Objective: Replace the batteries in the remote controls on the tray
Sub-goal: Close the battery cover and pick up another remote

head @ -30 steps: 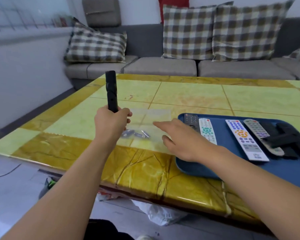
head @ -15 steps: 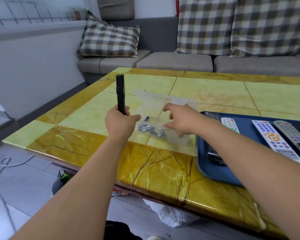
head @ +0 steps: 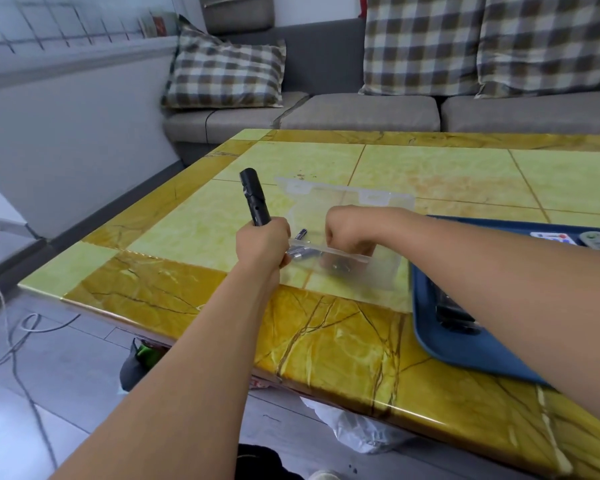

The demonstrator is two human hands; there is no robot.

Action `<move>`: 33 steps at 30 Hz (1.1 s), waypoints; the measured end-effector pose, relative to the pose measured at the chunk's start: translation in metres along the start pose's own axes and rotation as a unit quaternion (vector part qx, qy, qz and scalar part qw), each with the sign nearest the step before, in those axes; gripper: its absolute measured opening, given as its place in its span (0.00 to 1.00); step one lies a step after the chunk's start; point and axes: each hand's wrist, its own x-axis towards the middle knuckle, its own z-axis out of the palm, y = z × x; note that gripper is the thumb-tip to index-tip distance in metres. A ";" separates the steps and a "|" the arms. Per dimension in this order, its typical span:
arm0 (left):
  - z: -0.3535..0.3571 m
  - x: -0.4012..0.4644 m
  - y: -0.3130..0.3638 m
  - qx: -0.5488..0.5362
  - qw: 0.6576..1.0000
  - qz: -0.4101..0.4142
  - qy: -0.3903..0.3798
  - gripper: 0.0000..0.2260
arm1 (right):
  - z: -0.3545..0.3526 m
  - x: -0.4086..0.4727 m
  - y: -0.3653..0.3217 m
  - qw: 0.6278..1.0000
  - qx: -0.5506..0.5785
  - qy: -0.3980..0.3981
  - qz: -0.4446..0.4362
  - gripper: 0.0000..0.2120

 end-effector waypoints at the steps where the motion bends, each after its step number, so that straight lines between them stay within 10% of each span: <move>1: 0.001 0.000 0.000 -0.002 1.000 -0.001 0.001 0.03 | 0.000 0.001 0.002 1.000 -0.008 -0.003 -0.011 0.10; 8: 0.006 0.003 -0.003 -0.011 1.000 -0.006 0.020 0.01 | -0.004 -0.010 0.010 0.997 -0.008 0.032 -0.069 0.09; 13: 0.009 0.004 -0.004 -0.010 0.999 -0.005 0.031 0.05 | 0.006 -0.019 0.031 0.966 0.218 0.103 -0.089 0.04; 16: 0.011 0.004 -0.003 -0.027 0.999 -0.021 0.034 0.07 | 0.002 -0.030 0.032 0.836 0.528 0.115 -0.091 0.07; 20: 0.010 -0.001 -0.001 -0.030 0.998 -0.030 0.046 0.10 | -0.011 -0.055 0.035 0.649 0.751 -0.063 -0.100 0.14; 25: 0.001 -0.034 0.023 -0.116 0.985 0.052 0.115 0.05 | 0.010 -0.107 0.044 0.622 0.759 -0.159 -0.108 0.15; 33: 0.053 -0.124 0.037 -0.125 0.951 0.099 -0.266 0.12 | 0.011 -0.165 0.097 0.498 0.862 -0.067 -0.073 0.11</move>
